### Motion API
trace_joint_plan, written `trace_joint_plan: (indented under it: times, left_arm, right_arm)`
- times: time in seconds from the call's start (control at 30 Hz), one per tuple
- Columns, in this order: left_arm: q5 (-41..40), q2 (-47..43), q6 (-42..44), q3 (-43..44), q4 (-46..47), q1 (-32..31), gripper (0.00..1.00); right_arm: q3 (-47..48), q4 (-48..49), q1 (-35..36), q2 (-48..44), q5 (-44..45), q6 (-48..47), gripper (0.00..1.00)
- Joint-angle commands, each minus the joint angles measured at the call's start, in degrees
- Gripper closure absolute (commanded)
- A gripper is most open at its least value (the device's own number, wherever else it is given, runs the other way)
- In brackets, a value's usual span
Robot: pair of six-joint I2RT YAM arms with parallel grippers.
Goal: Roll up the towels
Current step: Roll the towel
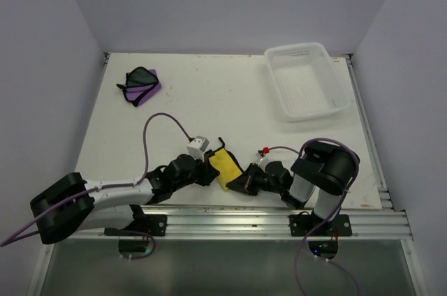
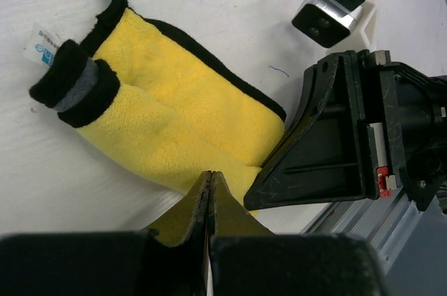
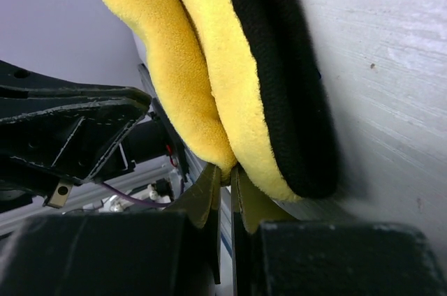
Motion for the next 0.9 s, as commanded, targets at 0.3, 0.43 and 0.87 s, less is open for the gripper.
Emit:
trace_joint_plan:
  times: [0.3, 0.43, 0.87]
  left_arm:
    - [0.9, 8.1, 2.5, 0.4, 11.9, -0.8, 1.00]
    - [-1.4, 13.0, 0.5, 1.3, 10.5, -0.8, 1.00]
    - [-2.0, 17.6, -1.9, 2.0, 9.8, -0.8, 1.00]
  right_arm:
    - [-0.8, 6.9, -0.3, 2.7, -1.0, 1.1, 1.00]
    - [-0.2, 2.2, -0.3, -0.7, -0.9, -0.4, 1.00]
    - [13.2, -57.3, 0.8, -31.6, 6.6, -23.0, 0.57]
